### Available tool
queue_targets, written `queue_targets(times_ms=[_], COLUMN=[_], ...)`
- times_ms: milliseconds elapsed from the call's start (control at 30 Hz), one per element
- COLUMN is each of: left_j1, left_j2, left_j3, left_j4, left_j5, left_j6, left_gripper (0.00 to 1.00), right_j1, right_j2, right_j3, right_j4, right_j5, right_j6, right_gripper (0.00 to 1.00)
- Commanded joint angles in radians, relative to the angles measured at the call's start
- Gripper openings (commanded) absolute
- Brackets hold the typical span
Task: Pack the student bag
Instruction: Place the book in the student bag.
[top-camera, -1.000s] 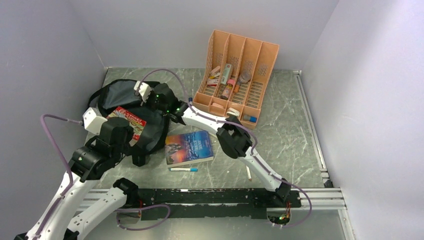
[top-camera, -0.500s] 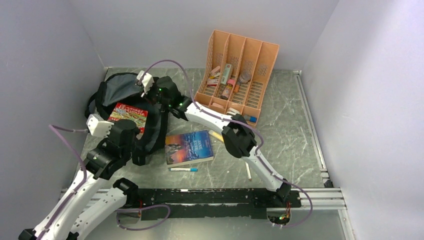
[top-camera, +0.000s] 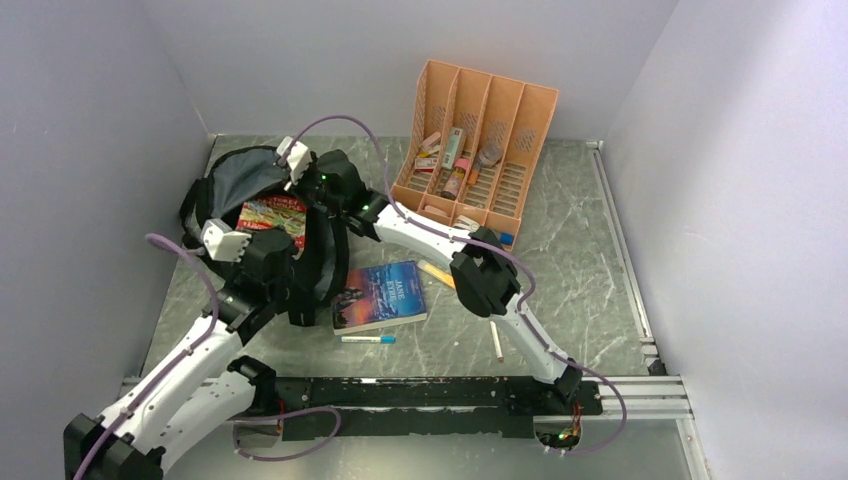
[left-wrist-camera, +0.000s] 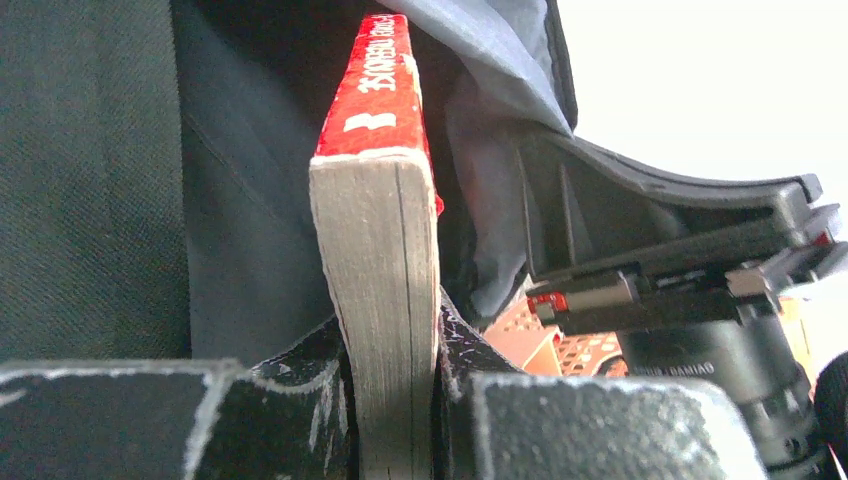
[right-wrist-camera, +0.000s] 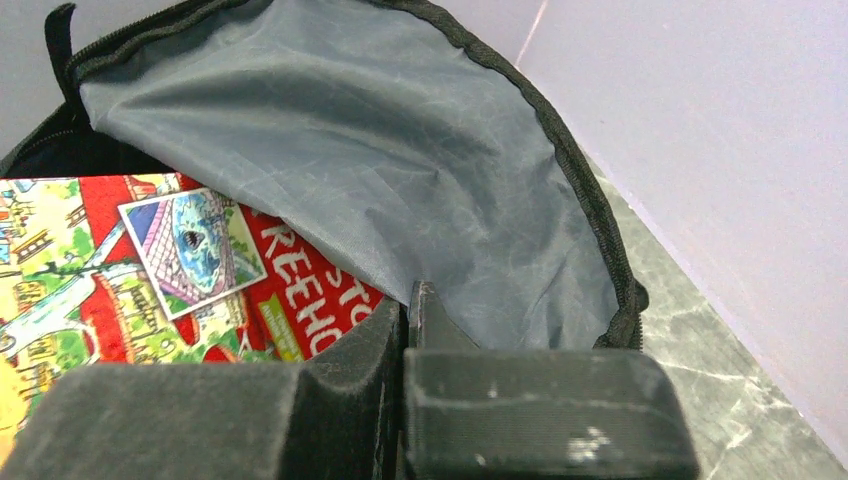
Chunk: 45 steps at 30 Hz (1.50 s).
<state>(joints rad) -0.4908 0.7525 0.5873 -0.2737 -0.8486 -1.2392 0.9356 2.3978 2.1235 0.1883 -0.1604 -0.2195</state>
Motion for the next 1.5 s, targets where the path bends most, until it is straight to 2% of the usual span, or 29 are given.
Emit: queue_targets(times_ms=[0,233,367,467,733,900,1200,1300,1467], left_j1=[0.067,0.227,0.337,0.412,0.449,0.451,0.485,0.509,0.551], left_j2=[0.035,0.130,0.189,0.296,0.533,0.602,0.974,1.064,1.102], left_j3=[-0.039,-0.126,-0.251,-0.293,-0.275,-0.241,-0.113,-0.047,0.012], left_j4=[0.334,0.491,0.817,1.034,1.383,1.384,1.703,1.694,1.600], left_j5=[-0.034,0.078,0.216,0.344,0.520,0.510,0.591,0.614,0.631], left_j6=[0.069,0.019,-0.001,-0.008,0.012,0.023,0.008,0.029,0.073], left_gripper=[0.05,0.05,0.05,0.05,0.05,0.05,0.05,0.05,0.05], right_j1=[-0.003,0.010,0.018,0.028,0.039,0.043,0.063,0.064,0.070], right_j2=[-0.068,-0.018,0.011,0.022,0.053,0.059,0.049,0.052,0.055], right_j3=[0.020,0.075,0.102,0.094,0.100,0.094,0.076,0.072,0.063], right_j4=[0.064,0.026,0.008,0.016,0.017,0.022,0.014,0.011,0.007], right_j5=[0.069,0.184,0.208,0.210,0.192,0.180,0.170,0.146,0.125], right_j6=[0.035,0.095,0.132,0.153,0.203,0.207,0.245,0.258,0.255], right_gripper=[0.00,0.00,0.00,0.00,0.00,0.00,0.00,0.00,0.00])
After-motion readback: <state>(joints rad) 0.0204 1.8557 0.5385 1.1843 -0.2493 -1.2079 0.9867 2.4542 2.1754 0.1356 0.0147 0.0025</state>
